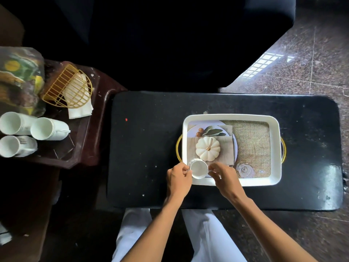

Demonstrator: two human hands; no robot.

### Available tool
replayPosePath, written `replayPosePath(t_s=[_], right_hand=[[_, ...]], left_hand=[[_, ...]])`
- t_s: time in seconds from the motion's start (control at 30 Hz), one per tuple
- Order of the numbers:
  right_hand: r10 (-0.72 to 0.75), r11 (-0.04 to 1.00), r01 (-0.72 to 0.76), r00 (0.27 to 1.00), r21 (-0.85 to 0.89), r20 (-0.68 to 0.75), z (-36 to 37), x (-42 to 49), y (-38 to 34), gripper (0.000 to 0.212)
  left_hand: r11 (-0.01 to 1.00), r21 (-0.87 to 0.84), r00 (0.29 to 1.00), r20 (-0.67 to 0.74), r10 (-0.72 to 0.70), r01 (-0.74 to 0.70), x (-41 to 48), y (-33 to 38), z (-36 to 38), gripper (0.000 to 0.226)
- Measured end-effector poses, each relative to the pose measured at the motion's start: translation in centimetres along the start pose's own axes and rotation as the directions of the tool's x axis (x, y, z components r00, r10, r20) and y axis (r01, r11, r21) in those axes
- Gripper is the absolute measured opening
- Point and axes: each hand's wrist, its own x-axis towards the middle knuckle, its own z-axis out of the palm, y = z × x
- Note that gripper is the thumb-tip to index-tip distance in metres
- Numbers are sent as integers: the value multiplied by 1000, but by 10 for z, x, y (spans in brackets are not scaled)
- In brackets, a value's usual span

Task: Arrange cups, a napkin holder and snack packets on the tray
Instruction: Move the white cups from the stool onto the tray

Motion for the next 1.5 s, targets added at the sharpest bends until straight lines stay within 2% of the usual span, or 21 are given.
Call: replayPosePath(t_s=[0.07,0.13,0.27,0.33,0.43,0.53,0.7,0.8,0.93,1.17,1.37,1.5], right_hand=[[-3,999,4,1000,-37,17,-5,-2,-6,23],[-26,998,24,999,-62,-41,-10,-7,-18,30],[-124,990,134,972,36,-199,-6,-18,-73,28],[-150,978,175,967,113,-207,8,-21,-115,23],[-144,945,184,977,271,-160,44,-18,-183,18],[-168,905,196,980,378,-107,89,-6,-251,11],[-220,894,239,971,379,-93,155,29,-339,13],[-233,906,256,967,337,-106,188,51,-375,22],[-204,937,218,976,274,-80,211,69,-394,35],[-141,938,179,980,298,-143,226,78,-395,15],[-144,932,192,974,309,-173,214,65,-375,12],[-152,923,220,962,315,-229,182,36,-339,8]], left_hand=[[1000,-3,1000,10,21,-21,-2,0,-13,16],[999,-39,999,-15,35,-35,-6,-2,-36,19],[981,-181,975,-221,24,-66,-13,-21,-117,16],[968,-238,942,-337,-1,-84,-15,-38,-168,14],[951,-282,846,-531,-49,-123,-10,-71,-247,13],[917,-376,776,-615,-140,-132,6,-106,-315,14],[823,-551,812,-538,-225,-137,41,-130,-370,19],[796,-587,865,-468,-182,-150,57,-131,-382,27],[817,-547,886,-451,-104,-182,68,-126,-384,34],[838,-516,919,-391,-47,-177,75,-121,-387,36],[818,-559,929,-358,-95,-132,62,-119,-377,36],[843,-519,946,-323,-40,-141,46,-108,-349,35]])
